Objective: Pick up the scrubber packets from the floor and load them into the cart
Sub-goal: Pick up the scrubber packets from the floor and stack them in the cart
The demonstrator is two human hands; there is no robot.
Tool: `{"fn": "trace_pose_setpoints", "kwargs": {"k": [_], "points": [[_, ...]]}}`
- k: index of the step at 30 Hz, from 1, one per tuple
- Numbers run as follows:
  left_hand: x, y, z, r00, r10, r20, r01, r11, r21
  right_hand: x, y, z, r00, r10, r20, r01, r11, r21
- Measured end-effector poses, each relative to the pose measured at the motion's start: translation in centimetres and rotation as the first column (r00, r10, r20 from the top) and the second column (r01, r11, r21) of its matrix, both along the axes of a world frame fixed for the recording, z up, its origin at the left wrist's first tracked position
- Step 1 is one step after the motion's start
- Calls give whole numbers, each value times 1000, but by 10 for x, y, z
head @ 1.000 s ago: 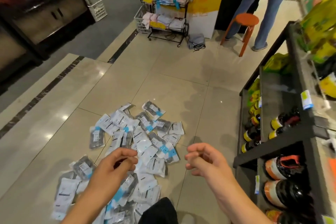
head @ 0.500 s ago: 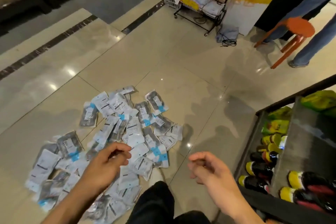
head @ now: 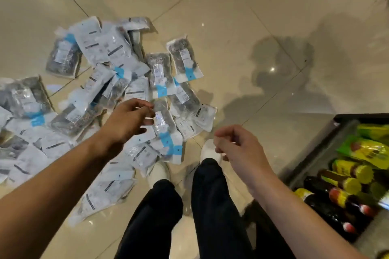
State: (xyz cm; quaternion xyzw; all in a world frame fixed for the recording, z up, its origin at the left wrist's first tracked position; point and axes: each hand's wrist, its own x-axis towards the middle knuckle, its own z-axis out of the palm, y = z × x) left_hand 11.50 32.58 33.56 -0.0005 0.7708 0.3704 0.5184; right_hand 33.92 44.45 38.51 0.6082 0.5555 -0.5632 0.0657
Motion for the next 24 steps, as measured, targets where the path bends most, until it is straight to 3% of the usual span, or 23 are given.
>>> {"fn": "trace_pose_setpoints", "kwargs": {"k": [6, 11, 14, 17, 24], "points": [[3, 30, -190, 980, 124, 157, -102, 985, -141, 0, 58, -199, 988, 98, 116, -98, 995, -8], [12, 60, -297, 959, 223, 175, -188, 962, -196, -16, 109, -334, 949, 249, 195, -252, 968, -8], [13, 84, -347, 956, 237, 176, -205, 962, -181, -21, 130, -398, 878, 394, 272, -419, 907, 37], [14, 102, -389, 952, 228, 202, -193, 965, -180, -23, 141, -450, 812, 498, 303, -517, 856, -23], [13, 125, -427, 913, 280, 296, -224, 951, -212, -35, 145, -509, 693, 665, 277, -683, 729, -42]]}}
